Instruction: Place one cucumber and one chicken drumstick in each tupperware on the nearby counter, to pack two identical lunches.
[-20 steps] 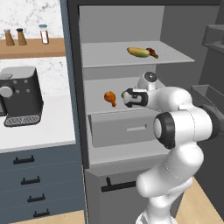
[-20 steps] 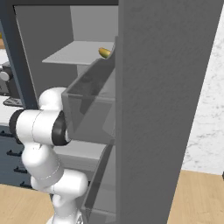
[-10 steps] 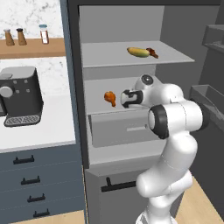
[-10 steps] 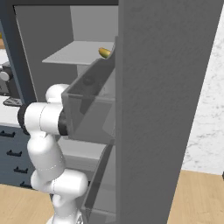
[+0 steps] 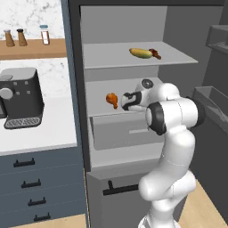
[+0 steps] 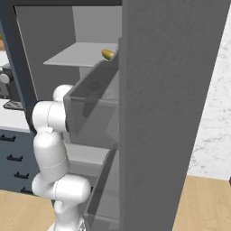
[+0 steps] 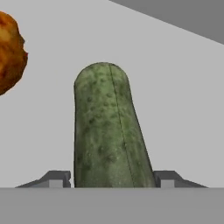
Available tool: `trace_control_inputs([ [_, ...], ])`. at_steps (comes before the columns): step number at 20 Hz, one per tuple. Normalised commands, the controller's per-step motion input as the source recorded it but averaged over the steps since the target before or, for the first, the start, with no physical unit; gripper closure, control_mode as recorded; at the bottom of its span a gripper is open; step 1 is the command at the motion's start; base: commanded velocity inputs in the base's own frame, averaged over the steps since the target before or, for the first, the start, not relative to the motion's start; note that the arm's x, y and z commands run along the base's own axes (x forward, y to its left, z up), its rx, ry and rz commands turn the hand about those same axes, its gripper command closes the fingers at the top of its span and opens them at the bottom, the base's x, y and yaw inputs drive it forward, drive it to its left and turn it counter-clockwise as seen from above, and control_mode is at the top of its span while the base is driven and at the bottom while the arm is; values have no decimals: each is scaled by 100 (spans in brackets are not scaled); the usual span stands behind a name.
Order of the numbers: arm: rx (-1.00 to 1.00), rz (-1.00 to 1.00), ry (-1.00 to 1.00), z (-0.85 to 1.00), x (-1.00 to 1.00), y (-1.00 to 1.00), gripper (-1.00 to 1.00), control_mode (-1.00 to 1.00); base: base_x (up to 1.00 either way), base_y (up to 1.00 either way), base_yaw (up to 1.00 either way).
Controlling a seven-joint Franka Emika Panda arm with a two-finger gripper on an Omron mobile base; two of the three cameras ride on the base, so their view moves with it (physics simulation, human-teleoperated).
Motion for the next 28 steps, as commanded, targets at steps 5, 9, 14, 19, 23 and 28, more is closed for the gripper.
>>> trace_control_inputs([
  [5, 0, 0, -10, 0, -6, 0, 100, -100, 0, 0, 0],
  [9, -9, 2, -44, 61, -81, 22, 100, -100, 0, 0, 0],
  [14, -9, 1, -17, 88, -97, 11, 100, -100, 0, 0, 0],
  [19, -1, 0, 7, 97, -79, 0, 100, -100, 0, 0, 0],
  [23, 0, 0, 36, 100, -22, 20, 100, -100, 0, 0, 0],
  [28, -1, 0, 38, 57, -28, 13, 100, -100, 0, 0, 0],
])
